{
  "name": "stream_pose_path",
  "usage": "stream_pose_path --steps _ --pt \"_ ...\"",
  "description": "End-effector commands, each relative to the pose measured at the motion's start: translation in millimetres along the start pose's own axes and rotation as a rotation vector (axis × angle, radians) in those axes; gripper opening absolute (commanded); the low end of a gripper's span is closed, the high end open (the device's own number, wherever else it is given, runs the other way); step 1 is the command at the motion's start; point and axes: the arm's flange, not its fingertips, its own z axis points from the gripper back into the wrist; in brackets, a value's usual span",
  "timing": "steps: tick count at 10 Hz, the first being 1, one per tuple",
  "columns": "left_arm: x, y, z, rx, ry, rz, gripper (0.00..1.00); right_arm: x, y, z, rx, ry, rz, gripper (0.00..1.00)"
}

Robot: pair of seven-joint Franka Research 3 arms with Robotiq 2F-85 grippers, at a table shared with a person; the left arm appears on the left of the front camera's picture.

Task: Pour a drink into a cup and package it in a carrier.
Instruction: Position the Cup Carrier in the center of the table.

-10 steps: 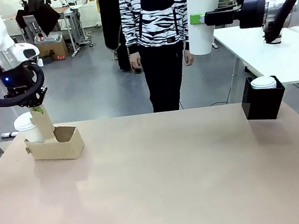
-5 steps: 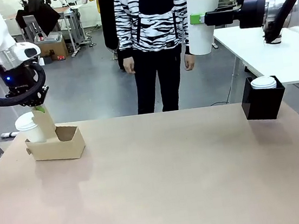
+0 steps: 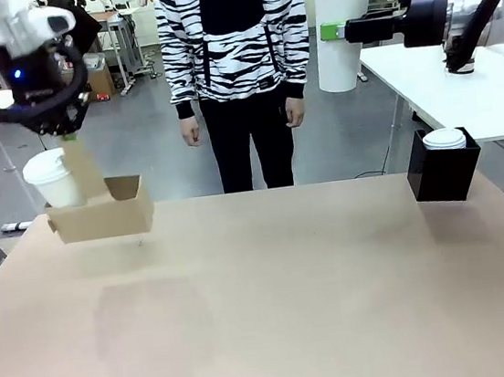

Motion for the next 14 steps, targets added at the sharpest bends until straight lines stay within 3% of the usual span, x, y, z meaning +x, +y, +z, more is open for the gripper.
stream_pose_path --steps 1,4,7,10,14 --pt "6 -56 24 0.07 0.032 0.04 0.02 4 0 -4 -0.018 -0.015 0.016 0.8" --pt "-12 -136 34 0.11 0.046 0.067 0.02 4 0 -4 -0.018 -0.015 0.016 0.8" --pt "-24 -207 0 0.082 0.076 0.064 0.02 4 0 -4 -0.018 -0.015 0.016 0.8" --pt "-46 -250 -47 0.05 0.108 0.058 0.02 4 0 -4 -0.018 -0.015 0.016 0.8" --pt "-77 -275 -89 0.08 0.104 0.055 0.02 4 0 -4 -0.018 -0.015 0.016 0.8"
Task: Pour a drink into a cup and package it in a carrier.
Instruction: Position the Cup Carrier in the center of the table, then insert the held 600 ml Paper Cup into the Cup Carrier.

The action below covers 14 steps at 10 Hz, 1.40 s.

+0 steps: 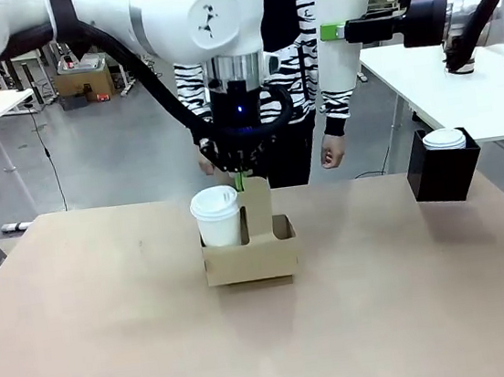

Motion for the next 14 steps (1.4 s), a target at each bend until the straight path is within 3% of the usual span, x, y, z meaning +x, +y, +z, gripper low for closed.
stream_pose_path --steps 1,4,14 --pt "-9 3 -15 0.019 -0.027 0.011 0.02 4 0 -4 -0.017 -0.015 0.015 0.8" --pt "-13 -6 -32 0.029 -0.028 0.021 0.02 4 0 -4 -0.017 -0.015 0.015 0.8" --pt "-11 -8 -23 0.011 0.009 -0.011 0.02 4 0 -4 -0.017 -0.015 0.015 0.8"
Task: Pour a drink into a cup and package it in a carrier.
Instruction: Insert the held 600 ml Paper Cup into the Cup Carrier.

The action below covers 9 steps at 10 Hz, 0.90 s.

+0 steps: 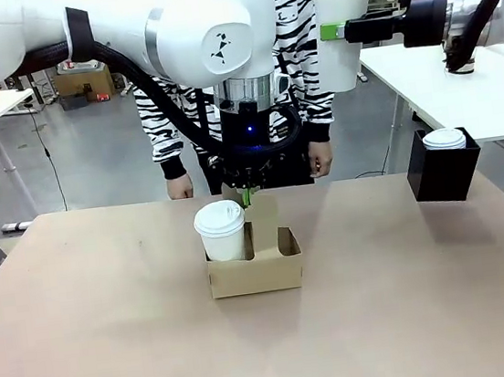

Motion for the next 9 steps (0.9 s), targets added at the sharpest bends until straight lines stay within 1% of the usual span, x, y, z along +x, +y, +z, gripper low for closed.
stream_pose_path --steps 1,2,3,4,5,6,7,8,9 --pt "0 2 -2 0.001 0.002 -0.007 0.02 4 0 -4 -0.017 -0.015 0.015 0.8" --pt "0 0 0 0.0 0.0 0.0 0.6 4 0 -4 -0.017 -0.015 0.015 0.8" --pt "1 4 5 -0.003 0.006 -0.002 0.6 4 0 -4 -0.017 -0.015 0.015 0.8" --pt "1 8 12 -0.028 0.027 -0.011 1.0 4 0 -4 -0.017 -0.015 0.015 0.8" --pt "2 14 20 -0.044 0.048 -0.03 0.62 4 0 -4 -0.017 -0.015 0.015 0.8" --pt "2 20 33 -0.065 0.06 -0.048 1.0 4 0 -4 -0.017 -0.015 0.015 0.8" --pt "1 27 52 -0.085 0.06 -0.068 1.0 4 0 -4 -0.017 -0.015 0.015 0.8" --pt "1 35 70 -0.119 0.094 -0.121 1.0 4 0 -4 -0.017 -0.015 0.015 0.8" --pt "6 49 88 -0.131 0.082 -0.135 1.0 4 0 -4 -0.017 -0.015 0.015 0.8"
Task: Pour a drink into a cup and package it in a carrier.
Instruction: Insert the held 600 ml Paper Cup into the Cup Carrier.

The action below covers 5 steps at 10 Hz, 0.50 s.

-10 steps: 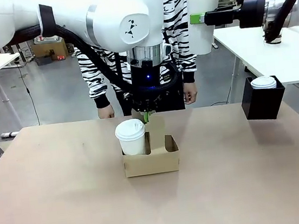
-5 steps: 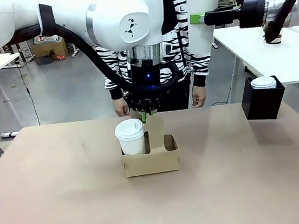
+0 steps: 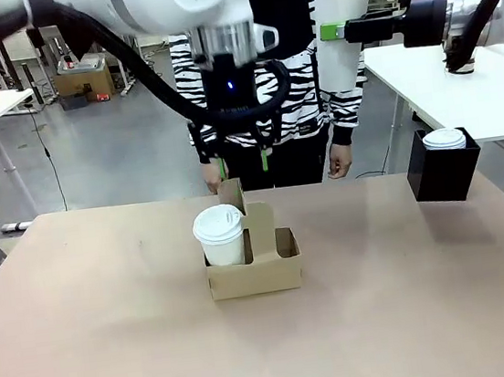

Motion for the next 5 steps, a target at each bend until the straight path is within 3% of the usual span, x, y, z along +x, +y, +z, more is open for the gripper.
stream_pose_path --steps 1,3,5 --pt "4 33 33 -0.048 0.024 -0.054 1.0 4 0 -4 -0.017 -0.015 0.015 0.8" --pt "10 74 66 -0.03 -0.045 -0.082 1.0 0 0 0 0.0 0.0 0.0 0.8" --pt "19 129 69 -0.065 -0.063 -0.25 1.0 -4 -22 -31 0.117 0.01 -0.033 0.8"
